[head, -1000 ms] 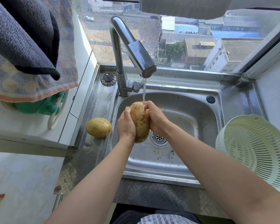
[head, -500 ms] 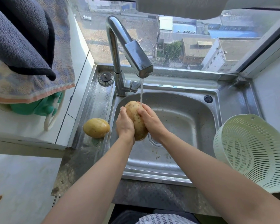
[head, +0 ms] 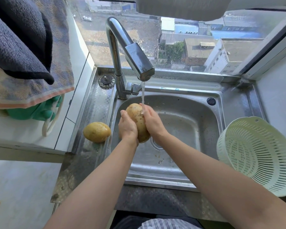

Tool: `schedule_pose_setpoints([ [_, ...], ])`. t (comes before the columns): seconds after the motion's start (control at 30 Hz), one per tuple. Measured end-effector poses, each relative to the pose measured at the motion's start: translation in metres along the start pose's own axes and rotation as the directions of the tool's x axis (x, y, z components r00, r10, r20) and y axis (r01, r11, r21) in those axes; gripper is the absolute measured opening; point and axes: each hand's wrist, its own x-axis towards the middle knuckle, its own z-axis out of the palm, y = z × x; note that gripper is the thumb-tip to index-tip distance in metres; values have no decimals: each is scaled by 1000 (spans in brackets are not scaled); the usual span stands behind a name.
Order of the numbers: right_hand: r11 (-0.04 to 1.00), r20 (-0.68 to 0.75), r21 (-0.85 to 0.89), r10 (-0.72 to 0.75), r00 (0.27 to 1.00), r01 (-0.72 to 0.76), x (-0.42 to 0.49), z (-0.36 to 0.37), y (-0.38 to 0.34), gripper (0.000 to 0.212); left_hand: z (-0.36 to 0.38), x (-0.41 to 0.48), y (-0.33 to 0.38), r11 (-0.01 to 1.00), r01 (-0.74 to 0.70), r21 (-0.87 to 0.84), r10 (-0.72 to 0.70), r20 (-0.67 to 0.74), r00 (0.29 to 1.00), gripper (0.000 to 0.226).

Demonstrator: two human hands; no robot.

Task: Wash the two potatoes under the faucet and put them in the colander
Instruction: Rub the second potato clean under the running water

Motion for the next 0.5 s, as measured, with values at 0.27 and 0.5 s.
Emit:
schedule_pose_setpoints([
  [0.27, 991, -165, -59, 113, 980, -124, 16, -8, 2, 75, 10, -13, -8, 511, -586, 630, 551, 283, 785, 53],
  [0.5, 950, 130, 83, 290, 948, -302, 8, -24, -8, 48, 4, 14, 33, 975, -119, 187, 26, 434, 900, 31],
])
